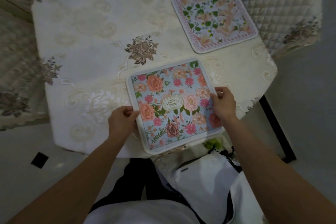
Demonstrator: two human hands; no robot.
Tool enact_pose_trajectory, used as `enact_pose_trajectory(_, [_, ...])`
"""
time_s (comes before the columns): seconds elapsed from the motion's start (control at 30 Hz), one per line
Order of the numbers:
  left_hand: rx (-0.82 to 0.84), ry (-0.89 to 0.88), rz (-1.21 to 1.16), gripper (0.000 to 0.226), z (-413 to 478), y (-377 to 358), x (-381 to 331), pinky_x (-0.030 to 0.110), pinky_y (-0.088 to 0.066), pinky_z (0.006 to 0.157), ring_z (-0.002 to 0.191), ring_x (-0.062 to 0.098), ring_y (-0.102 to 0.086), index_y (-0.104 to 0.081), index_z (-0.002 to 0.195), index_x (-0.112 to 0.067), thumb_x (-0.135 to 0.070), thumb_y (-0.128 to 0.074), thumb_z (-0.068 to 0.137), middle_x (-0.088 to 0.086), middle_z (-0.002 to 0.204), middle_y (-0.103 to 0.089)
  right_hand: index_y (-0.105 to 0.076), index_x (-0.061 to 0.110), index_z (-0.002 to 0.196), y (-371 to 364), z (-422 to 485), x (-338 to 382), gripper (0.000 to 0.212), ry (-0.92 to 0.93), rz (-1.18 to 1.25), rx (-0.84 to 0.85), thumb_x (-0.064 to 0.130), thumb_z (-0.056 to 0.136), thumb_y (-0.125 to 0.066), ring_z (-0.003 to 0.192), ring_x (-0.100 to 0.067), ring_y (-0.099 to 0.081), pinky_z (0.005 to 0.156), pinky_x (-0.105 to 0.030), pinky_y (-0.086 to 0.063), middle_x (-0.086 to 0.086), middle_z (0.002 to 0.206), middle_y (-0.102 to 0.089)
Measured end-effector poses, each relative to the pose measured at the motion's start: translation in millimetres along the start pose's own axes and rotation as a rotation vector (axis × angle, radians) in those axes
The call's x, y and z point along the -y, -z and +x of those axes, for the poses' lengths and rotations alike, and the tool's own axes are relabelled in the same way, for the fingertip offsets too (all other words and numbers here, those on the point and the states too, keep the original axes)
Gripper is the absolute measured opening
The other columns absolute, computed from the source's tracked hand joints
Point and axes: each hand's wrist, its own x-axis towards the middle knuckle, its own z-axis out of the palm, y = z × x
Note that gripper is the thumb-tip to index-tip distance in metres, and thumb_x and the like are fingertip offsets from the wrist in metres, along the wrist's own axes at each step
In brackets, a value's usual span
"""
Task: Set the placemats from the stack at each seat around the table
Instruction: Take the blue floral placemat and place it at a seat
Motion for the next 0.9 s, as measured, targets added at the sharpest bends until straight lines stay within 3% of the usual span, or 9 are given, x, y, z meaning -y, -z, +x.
enact_pose_trajectory(0.13, [-0.024,-0.031,0.074,0.021,-2.5,1.2,0.5,0.039,-0.060,0.081,0.080,0.020,-0.070,-0.073,0.101,-0.007,-0.022,-0.075,0.086,0.005,0.087,-0.073,-0.058,0.010,0.122,2.1,-1.9,-1.0,0.026,0.014,-0.006,-0.005,0.020,0.098,-0.059,0.089,-0.016,-0.058,0.071,-0.023,-0.042,-0.002,0.106,-0.063])
enact_pose_trajectory(0.2, [-0.034,-0.056,0.144,0.021,-3.5,3.2,-2.9,0.029,-0.055,0.079,0.078,0.015,-0.068,-0.073,0.099,-0.009,-0.024,-0.076,0.086,0.003,0.086,-0.072,-0.059,0.010,0.122,3.4,-2.1,-1.0,0.026,0.020,-0.013,-0.004,0.018,0.098,-0.059,0.087,-0.016,-0.058,0.063,-0.018,-0.040,0.001,0.101,-0.061])
enact_pose_trajectory(0.27, [-0.034,-0.065,0.159,0.021,-3.7,4.7,-4.5,0.026,-0.054,0.076,0.075,0.012,-0.067,-0.074,0.099,-0.009,-0.024,-0.076,0.085,0.002,0.086,-0.073,-0.059,0.011,0.120,4.6,-1.6,-1.7,0.025,0.021,-0.029,-0.002,0.019,0.097,-0.060,0.088,-0.017,-0.061,0.066,-0.021,-0.041,0.001,0.101,-0.062])
enact_pose_trajectory(0.47, [-0.026,-0.077,0.171,0.015,-7.2,7.6,-3.9,0.034,-0.062,0.074,0.066,0.012,-0.070,-0.072,0.090,-0.011,-0.023,-0.078,0.083,0.000,0.079,-0.072,-0.061,0.012,0.119,5.2,-1.7,-2.6,0.024,0.017,-0.055,0.005,0.020,0.096,-0.062,0.087,-0.017,-0.062,0.061,-0.015,-0.039,-0.003,0.105,-0.067])
enact_pose_trajectory(0.73, [0.030,-0.239,0.354,0.019,2.1,15.5,0.4,0.035,-0.060,0.071,0.062,0.012,-0.069,-0.070,0.080,-0.013,-0.028,-0.082,0.079,-0.003,0.068,-0.070,-0.066,0.009,0.117,6.3,-2.8,-1.2,0.025,0.062,-0.104,-0.053,0.017,0.093,-0.066,0.085,-0.016,-0.060,0.077,-0.024,-0.042,-0.001,0.096,-0.065])
enact_pose_trajectory(0.9, [0.091,-0.311,0.678,0.027,6.6,22.3,-10.4,0.032,-0.055,0.064,0.067,0.013,-0.065,-0.066,0.081,-0.020,-0.045,-0.076,0.081,-0.005,0.075,-0.069,-0.065,0.008,0.118,5.1,-0.7,-2.5,0.026,0.069,-0.162,-0.075,0.018,0.094,-0.065,0.088,-0.017,-0.060,0.079,-0.023,-0.041,-0.003,0.100,-0.065])
